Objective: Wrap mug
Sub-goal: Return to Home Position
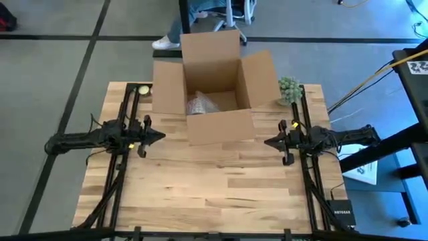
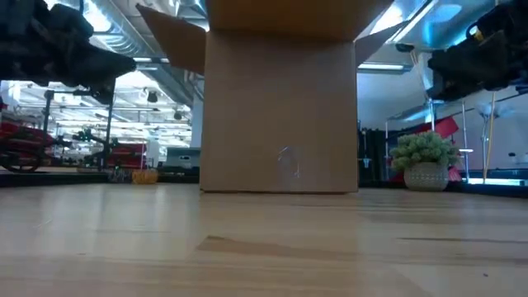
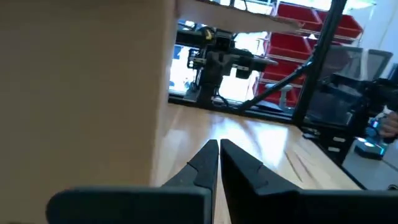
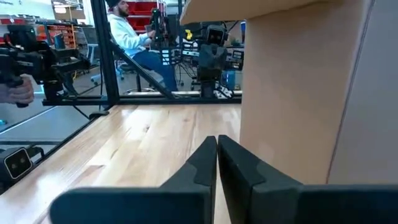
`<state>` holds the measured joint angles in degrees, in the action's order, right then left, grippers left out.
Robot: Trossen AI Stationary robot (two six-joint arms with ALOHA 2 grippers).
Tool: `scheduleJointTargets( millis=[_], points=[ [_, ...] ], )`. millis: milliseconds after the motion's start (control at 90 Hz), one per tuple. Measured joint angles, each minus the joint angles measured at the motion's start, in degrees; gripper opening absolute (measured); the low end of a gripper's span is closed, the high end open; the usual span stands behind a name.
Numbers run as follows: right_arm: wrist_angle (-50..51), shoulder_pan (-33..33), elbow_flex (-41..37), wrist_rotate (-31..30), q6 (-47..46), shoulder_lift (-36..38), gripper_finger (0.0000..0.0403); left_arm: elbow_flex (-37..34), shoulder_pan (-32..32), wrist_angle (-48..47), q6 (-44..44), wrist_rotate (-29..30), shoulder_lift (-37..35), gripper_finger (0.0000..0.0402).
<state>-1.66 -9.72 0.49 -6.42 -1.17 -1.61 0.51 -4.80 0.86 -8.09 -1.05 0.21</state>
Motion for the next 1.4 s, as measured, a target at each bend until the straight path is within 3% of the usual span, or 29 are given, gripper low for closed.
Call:
scheduleJointTargets(
  millis=[1400],
  points=[
    [0.04, -0.02, -0.02, 0.02, 0.0, -0.02, 0.0001, 0.0, 0.24, -0.35, 1.7, 2.13, 0.26, 0.0]
  ],
)
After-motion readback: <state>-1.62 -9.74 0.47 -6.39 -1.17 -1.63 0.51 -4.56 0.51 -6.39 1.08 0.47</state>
